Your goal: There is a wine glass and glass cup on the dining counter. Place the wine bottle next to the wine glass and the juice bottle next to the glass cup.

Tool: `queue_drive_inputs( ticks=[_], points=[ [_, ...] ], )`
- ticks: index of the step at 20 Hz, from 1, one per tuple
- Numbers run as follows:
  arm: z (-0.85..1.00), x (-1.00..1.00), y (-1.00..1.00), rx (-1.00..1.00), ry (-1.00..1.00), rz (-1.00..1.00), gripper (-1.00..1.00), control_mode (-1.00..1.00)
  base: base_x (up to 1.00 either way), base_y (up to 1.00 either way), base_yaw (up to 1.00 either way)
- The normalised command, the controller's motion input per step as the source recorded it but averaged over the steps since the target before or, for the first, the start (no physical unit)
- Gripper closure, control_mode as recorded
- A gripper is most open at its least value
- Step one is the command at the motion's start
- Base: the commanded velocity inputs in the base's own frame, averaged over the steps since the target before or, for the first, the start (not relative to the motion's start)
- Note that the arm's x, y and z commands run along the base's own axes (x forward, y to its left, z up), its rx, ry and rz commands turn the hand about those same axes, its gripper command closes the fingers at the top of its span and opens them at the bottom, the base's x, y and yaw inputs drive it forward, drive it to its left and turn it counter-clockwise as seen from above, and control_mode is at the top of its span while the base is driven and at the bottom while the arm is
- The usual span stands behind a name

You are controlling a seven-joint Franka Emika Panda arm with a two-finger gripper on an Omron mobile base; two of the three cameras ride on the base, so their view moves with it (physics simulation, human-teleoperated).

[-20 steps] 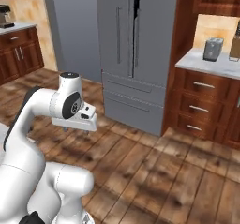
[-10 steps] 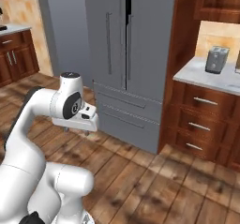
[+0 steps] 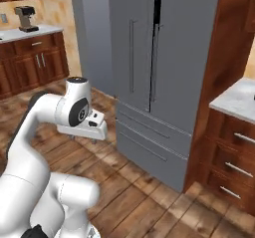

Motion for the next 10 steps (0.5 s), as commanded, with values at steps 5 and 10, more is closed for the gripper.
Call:
queue_drive_inputs(
  ticks=[5,10],
  points=[
    [0.00,0.00,0.00,0.00,0.00,0.00,-1.00,1.00,0.73,0.00,0.43],
    [0.00,0.00,0.00,0.00,0.00,0.00,-1.00,1.00,0.63,0.00,0.49]
  ],
)
